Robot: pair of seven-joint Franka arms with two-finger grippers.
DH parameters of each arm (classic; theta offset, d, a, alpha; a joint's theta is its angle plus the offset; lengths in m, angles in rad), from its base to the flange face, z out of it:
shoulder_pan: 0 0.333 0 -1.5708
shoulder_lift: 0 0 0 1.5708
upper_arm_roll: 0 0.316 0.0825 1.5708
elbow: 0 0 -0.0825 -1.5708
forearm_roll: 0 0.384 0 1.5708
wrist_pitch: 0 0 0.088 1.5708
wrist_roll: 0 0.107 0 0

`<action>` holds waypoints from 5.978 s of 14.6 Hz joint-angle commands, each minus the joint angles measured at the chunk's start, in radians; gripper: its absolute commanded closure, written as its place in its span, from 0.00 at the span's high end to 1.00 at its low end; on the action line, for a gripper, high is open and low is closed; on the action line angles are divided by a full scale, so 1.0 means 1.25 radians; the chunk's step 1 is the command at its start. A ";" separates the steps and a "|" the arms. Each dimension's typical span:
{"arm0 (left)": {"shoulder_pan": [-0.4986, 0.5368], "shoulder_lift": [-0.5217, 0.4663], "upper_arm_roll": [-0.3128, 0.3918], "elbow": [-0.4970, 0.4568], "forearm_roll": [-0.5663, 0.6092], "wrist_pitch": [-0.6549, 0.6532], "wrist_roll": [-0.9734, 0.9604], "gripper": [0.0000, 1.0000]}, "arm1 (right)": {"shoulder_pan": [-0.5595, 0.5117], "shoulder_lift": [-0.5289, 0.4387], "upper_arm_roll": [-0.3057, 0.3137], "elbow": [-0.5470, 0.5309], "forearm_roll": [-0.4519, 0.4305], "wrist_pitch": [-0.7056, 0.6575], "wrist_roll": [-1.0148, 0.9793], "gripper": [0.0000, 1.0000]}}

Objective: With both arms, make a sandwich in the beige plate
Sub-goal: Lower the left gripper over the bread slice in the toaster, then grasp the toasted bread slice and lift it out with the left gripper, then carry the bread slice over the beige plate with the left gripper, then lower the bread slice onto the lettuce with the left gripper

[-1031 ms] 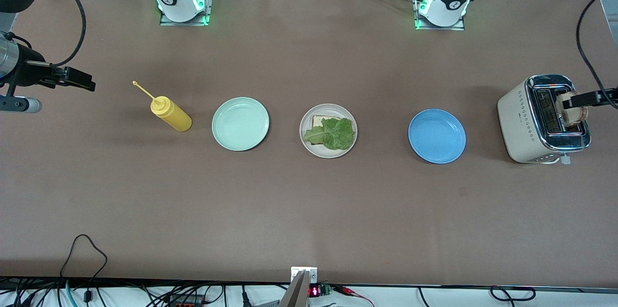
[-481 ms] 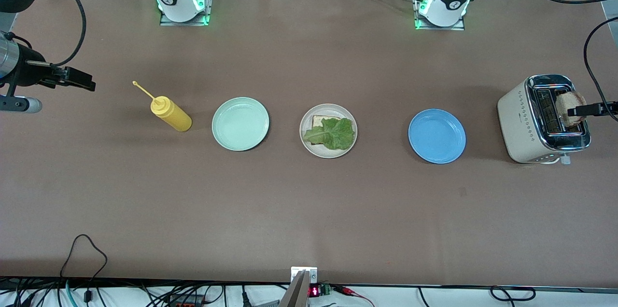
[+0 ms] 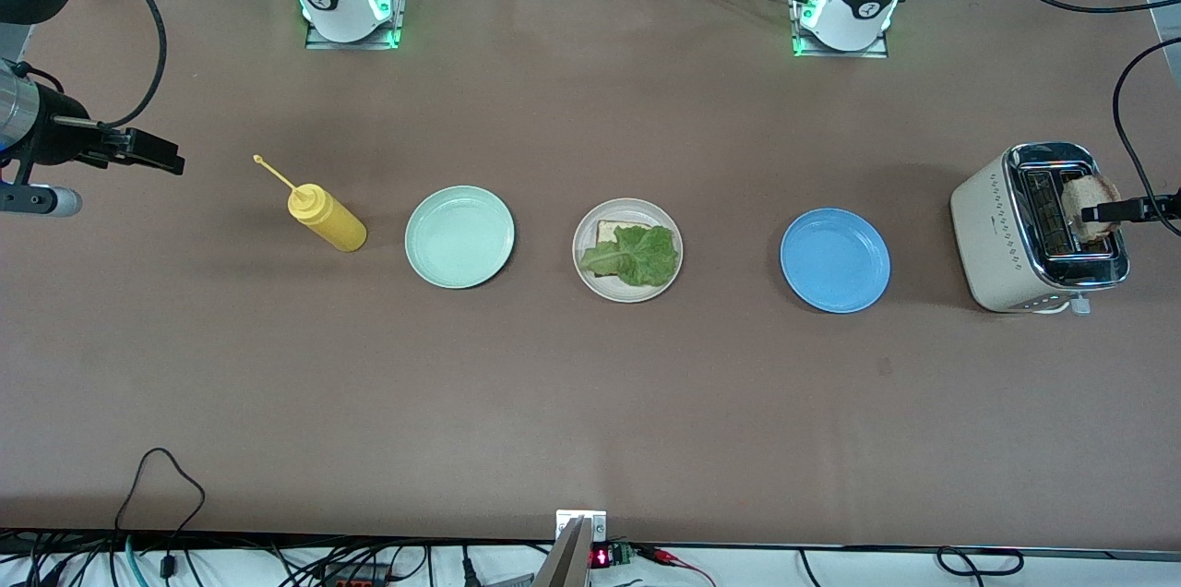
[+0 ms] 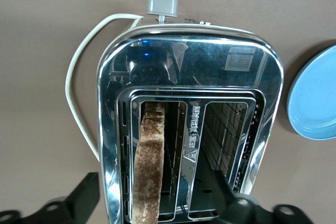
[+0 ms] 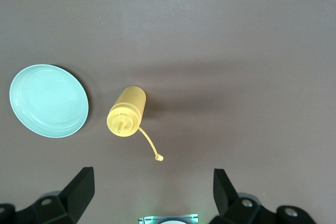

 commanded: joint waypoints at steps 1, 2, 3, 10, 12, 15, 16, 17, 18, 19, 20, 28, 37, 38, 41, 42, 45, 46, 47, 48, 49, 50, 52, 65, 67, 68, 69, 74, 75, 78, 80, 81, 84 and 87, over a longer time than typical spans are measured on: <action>0.005 0.004 -0.006 0.014 0.021 -0.013 0.008 0.78 | -0.001 -0.006 0.004 0.000 -0.008 -0.025 0.020 1.00; 0.005 0.005 -0.006 0.013 0.020 -0.013 0.007 0.74 | -0.001 -0.006 0.004 0.000 -0.008 -0.029 0.034 1.00; 0.005 0.006 -0.006 0.011 0.021 -0.013 0.007 0.71 | -0.001 -0.006 0.004 0.000 -0.008 -0.029 0.057 1.00; 0.006 0.016 -0.007 0.015 0.022 -0.014 0.018 0.10 | -0.008 -0.005 0.003 0.000 -0.005 -0.050 0.094 1.00; 0.005 0.011 -0.008 0.022 0.023 -0.017 0.017 0.03 | -0.005 -0.005 0.003 0.001 -0.005 -0.041 0.094 1.00; 0.007 -0.009 -0.007 0.039 0.022 -0.032 0.045 0.01 | -0.006 -0.001 0.003 0.002 -0.004 -0.019 0.094 1.00; 0.008 -0.010 -0.007 0.062 0.022 -0.071 0.047 0.01 | -0.008 -0.001 0.003 0.002 -0.004 -0.018 0.094 1.00; 0.010 -0.010 -0.007 0.100 0.022 -0.117 0.050 0.01 | -0.008 -0.001 0.003 0.002 -0.004 -0.018 0.094 1.00; 0.010 -0.010 -0.007 0.146 0.021 -0.176 0.050 0.01 | -0.008 -0.001 0.003 0.002 -0.004 -0.018 0.094 1.00; 0.010 -0.010 -0.012 0.188 0.020 -0.226 0.051 0.01 | -0.006 -0.001 0.003 0.002 -0.004 -0.019 0.094 1.00; 0.009 -0.010 -0.018 0.230 0.015 -0.277 0.051 0.01 | -0.006 -0.001 0.003 0.002 -0.004 -0.020 0.094 1.00; -0.001 -0.081 -0.301 0.325 -0.081 -0.429 0.013 0.01 | -0.005 -0.001 0.003 0.002 -0.004 -0.020 0.093 1.00; -0.184 0.001 -0.400 0.234 -0.194 -0.264 -0.188 0.00 | -0.001 0.000 0.004 0.007 -0.006 -0.018 0.082 1.00; -0.217 0.000 -0.391 0.207 -0.202 -0.221 -0.199 0.00 | -0.001 0.001 0.004 0.007 -0.006 -0.021 0.082 1.00; -0.292 -0.022 -0.386 0.080 -0.232 -0.040 -0.273 0.00 | -0.004 0.002 0.004 0.007 -0.005 -0.026 0.076 1.00; -0.318 -0.022 -0.384 0.040 -0.261 0.021 -0.275 0.00 | -0.004 0.002 0.004 0.007 -0.005 -0.027 0.075 1.00; -0.361 0.016 -0.380 -0.048 -0.360 0.196 -0.307 0.00 | -0.001 0.001 0.004 0.007 -0.005 -0.029 0.077 1.00; -0.368 0.032 -0.380 -0.068 -0.395 0.244 -0.323 0.00 | 0.000 0.001 0.004 0.007 -0.005 -0.027 0.078 1.00; -0.376 0.044 -0.380 -0.081 -0.422 0.275 -0.336 0.00 | -0.001 0.002 0.004 0.008 -0.004 -0.026 0.077 1.00; -0.376 0.055 -0.380 -0.097 -0.457 0.302 -0.348 0.00 | -0.001 0.002 0.004 0.008 -0.003 -0.026 0.077 1.00; -0.376 0.064 -0.380 -0.116 -0.488 0.330 -0.349 0.00 | -0.001 0.001 0.004 0.008 -0.004 -0.026 0.078 1.00; -0.376 0.076 -0.376 -0.127 -0.504 0.361 -0.348 0.00 | -0.001 0.002 0.004 0.008 -0.004 -0.026 0.078 1.00; -0.376 0.106 -0.376 -0.128 -0.540 0.395 -0.340 0.00 | 0.000 0.001 0.004 0.008 -0.004 -0.026 0.078 1.00; -0.423 0.195 -0.351 -0.116 -0.658 0.444 -0.237 0.00 | 0.000 0.001 0.004 0.008 -0.004 -0.024 0.083 1.00; -0.423 0.196 -0.351 -0.116 -0.654 0.443 -0.220 0.00 | 0.001 0.001 0.006 0.008 -0.004 -0.019 0.083 1.00; -0.423 0.196 -0.351 -0.116 -0.653 0.443 -0.218 0.00 | 0.002 0.001 0.006 0.008 -0.004 -0.021 0.083 1.00; -0.423 0.197 -0.349 -0.116 -0.652 0.443 -0.216 0.00 | 0.003 0.001 0.006 0.008 -0.004 -0.021 0.083 1.00; -0.422 0.226 -0.346 -0.115 -0.655 0.443 -0.151 0.00 | 0.015 0.001 0.006 0.009 -0.006 -0.018 0.088 1.00; -0.422 0.226 -0.344 -0.115 -0.656 0.443 -0.148 0.00 | 0.013 0.001 0.005 0.009 -0.005 -0.018 0.088 1.00; -0.415 0.238 -0.344 -0.113 -0.656 0.440 -0.143 0.00 | 0.011 0.001 0.004 0.008 -0.005 -0.022 0.090 1.00; -0.412 0.248 -0.344 -0.113 -0.660 0.440 -0.123 0.01 | 0.011 0.002 0.004 0.008 -0.005 -0.024 0.092 1.00; -0.410 0.255 -0.343 -0.113 -0.660 0.440 -0.118 0.01 | 0.011 0.002 0.004 0.008 -0.005 -0.026 0.092 1.00; -0.408 0.267 -0.343 -0.113 -0.660 0.440 -0.100 0.02 | 0.012 0.002 0.004 0.008 -0.005 -0.025 0.092 1.00; -0.410 0.283 -0.342 -0.084 -0.652 0.440 -0.074 0.07 | 0.012 0.002 0.004 0.008 -0.005 -0.023 0.092 1.00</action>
